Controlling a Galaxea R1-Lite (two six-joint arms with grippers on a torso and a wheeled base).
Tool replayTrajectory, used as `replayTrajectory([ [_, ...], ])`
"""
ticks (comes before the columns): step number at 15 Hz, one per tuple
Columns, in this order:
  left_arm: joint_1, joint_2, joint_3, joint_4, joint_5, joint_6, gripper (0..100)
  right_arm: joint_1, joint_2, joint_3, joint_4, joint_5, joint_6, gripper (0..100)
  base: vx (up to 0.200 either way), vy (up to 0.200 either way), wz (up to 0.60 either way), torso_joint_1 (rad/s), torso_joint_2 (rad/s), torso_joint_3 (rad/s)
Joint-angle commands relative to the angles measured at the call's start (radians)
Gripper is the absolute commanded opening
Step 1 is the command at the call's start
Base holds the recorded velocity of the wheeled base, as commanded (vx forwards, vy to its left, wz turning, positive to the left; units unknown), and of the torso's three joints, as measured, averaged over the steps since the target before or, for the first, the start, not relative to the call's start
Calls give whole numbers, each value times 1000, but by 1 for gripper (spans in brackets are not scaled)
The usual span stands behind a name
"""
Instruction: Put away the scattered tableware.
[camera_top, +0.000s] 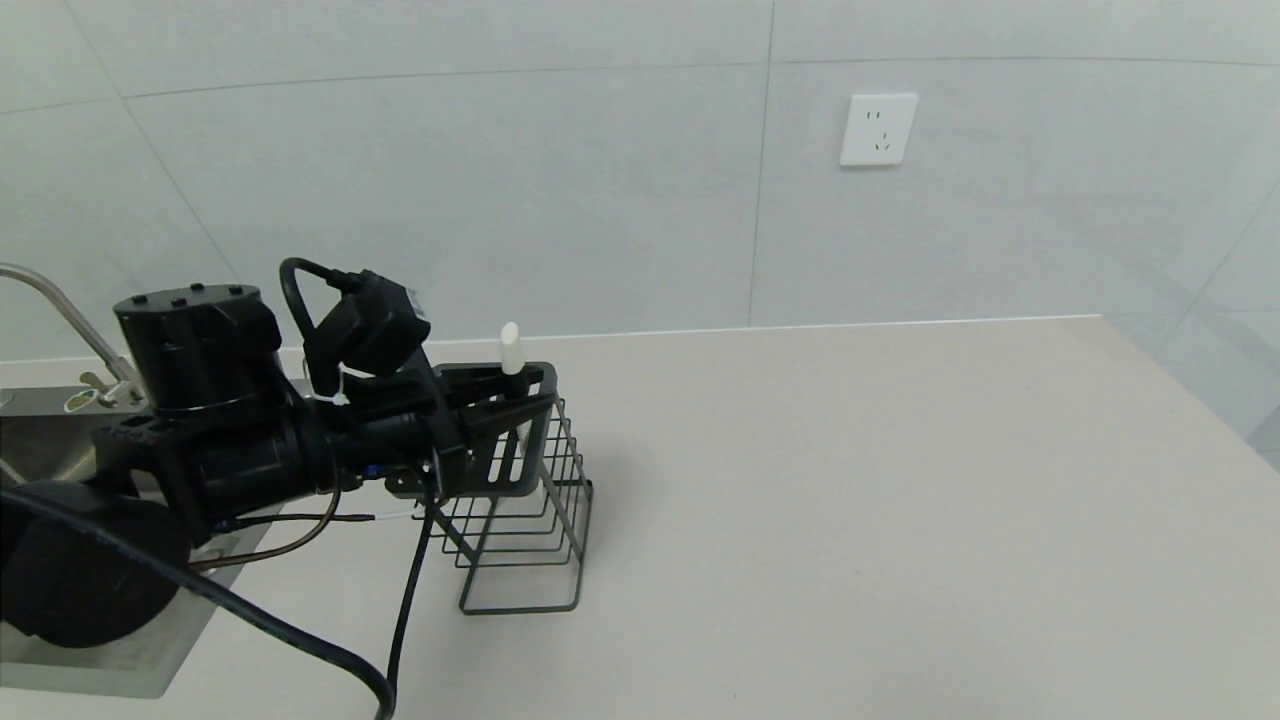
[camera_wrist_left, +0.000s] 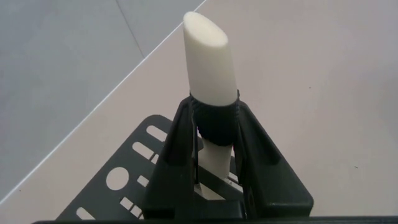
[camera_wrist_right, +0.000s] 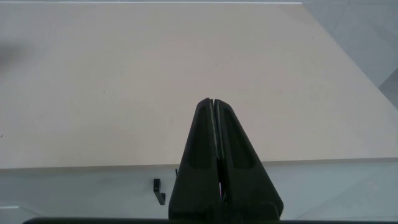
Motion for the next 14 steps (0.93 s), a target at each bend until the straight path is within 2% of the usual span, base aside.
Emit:
replayTrajectory([
  [1,0,3,5,1,0,-2,100,0,1,0,0,0,-1,0,0,0,0,0,0,0],
  [7,0,-25,11,-7,0,0,100,0,1,0,-1,0,-1,0,0,0,0,0,0,0],
  [9,0,-89,47,-16,1,0,100,0,1,0,0,0,-1,0,0,0,0,0,0,0],
  [13,6,-374,254,-38,1,0,100,0,1,0,-1,0,-1,0,0,0,0,0,0,0],
  [14,8,-529,364,-35,13,-3,100,0,1,0,-1,0,-1,0,0,0,0,0,0,0],
])
